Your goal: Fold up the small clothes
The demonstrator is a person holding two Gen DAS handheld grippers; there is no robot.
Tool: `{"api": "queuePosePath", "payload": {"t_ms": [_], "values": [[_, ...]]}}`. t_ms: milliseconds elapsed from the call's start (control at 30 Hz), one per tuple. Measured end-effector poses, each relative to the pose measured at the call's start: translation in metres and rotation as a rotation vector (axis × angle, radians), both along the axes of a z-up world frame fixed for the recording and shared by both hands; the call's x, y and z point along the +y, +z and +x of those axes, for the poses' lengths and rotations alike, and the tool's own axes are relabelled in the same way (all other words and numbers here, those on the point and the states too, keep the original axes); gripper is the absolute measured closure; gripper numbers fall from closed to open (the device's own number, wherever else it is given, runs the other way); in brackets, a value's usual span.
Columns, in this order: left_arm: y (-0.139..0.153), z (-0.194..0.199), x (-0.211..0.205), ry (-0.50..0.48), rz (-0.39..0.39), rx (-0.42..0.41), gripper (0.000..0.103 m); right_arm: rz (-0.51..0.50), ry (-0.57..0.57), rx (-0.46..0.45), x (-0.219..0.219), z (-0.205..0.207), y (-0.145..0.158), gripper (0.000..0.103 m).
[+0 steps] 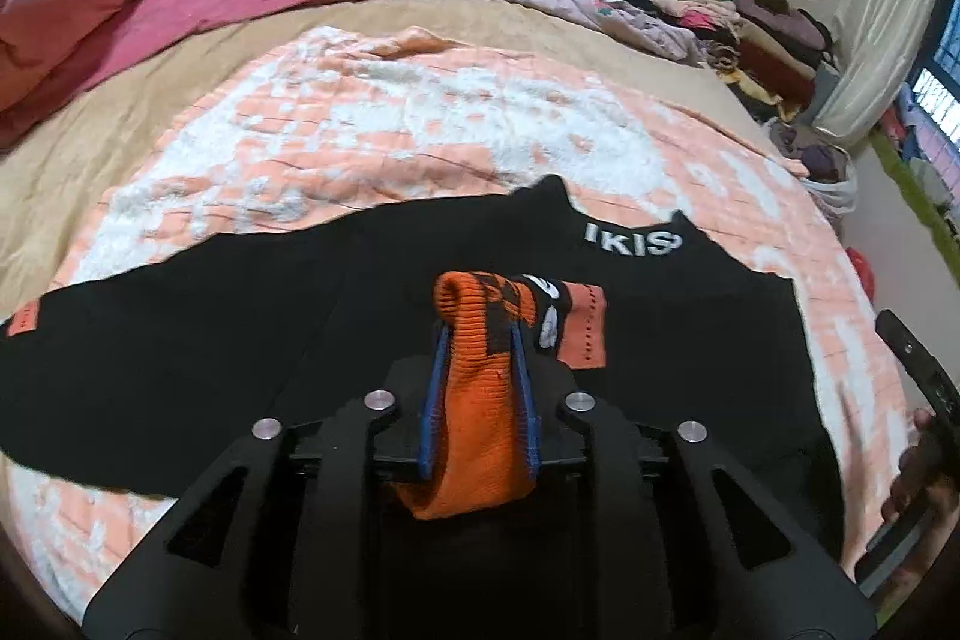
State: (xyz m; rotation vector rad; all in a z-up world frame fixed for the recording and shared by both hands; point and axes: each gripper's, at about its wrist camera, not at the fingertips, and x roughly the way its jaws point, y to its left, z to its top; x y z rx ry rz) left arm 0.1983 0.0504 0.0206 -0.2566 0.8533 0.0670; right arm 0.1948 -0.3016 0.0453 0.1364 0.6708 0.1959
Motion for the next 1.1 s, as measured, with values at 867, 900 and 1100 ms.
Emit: {"api": "queuePosePath", "payload": {"t_ms": [867,900,1100], "values": [[-0.054,-0.001,-0.018,-0.107,0.141,0.115,0.084,-0.203,0.248,0.252,0.099,0.014,-0.079,0.021],[-0.054,-0.001,-0.017,-0.106,0.135,0.115,0.084,-0.199,0.246,0.250,0.099,0.013,-0.079,0.021],[-0.045,-0.007,-0.012,-0.093,0.110,0.108,0.078,-0.138,0.253,0.253,0.097,0.010,-0.071,0.019]]}}
